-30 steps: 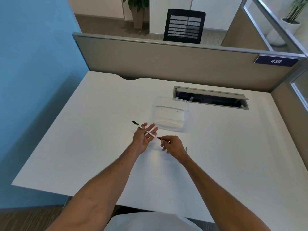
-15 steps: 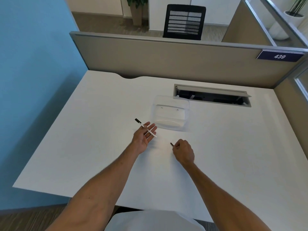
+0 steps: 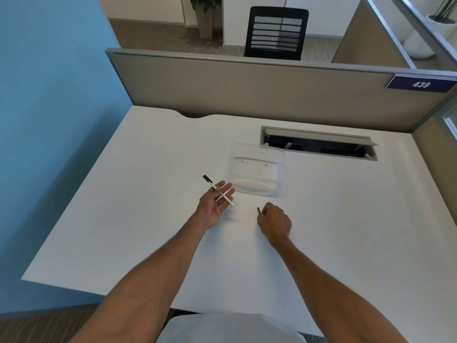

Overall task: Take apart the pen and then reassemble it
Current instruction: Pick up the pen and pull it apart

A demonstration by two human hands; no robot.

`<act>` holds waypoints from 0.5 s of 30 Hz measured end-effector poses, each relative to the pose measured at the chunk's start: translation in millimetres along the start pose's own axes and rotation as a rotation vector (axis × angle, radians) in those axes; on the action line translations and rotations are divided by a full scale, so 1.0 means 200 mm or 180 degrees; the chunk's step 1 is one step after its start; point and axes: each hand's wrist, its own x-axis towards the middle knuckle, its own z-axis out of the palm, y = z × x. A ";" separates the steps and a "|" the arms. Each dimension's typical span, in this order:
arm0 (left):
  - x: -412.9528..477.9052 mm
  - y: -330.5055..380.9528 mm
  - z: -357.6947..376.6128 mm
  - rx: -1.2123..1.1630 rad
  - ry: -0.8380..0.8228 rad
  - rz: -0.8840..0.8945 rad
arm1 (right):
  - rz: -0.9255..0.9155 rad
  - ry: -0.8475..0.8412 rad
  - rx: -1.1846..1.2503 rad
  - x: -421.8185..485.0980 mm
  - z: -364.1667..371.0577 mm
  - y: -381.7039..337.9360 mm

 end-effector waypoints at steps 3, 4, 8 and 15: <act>0.01 -0.01 0.00 0.0035 0.0015 -0.0025 | 0.0039 -0.0032 0.0032 0.00 0.01 0.00; 0.01 -0.01 0.00 0.0043 0.0020 -0.0028 | 0.0051 -0.0039 0.0045 0.00 0.01 0.00; 0.03 -0.02 -0.01 0.0043 0.0009 -0.0021 | 0.0070 -0.0060 0.0122 0.00 0.01 0.01; 0.04 -0.03 -0.02 0.0098 -0.0043 0.0076 | 0.0195 0.0145 0.0363 -0.02 -0.01 0.01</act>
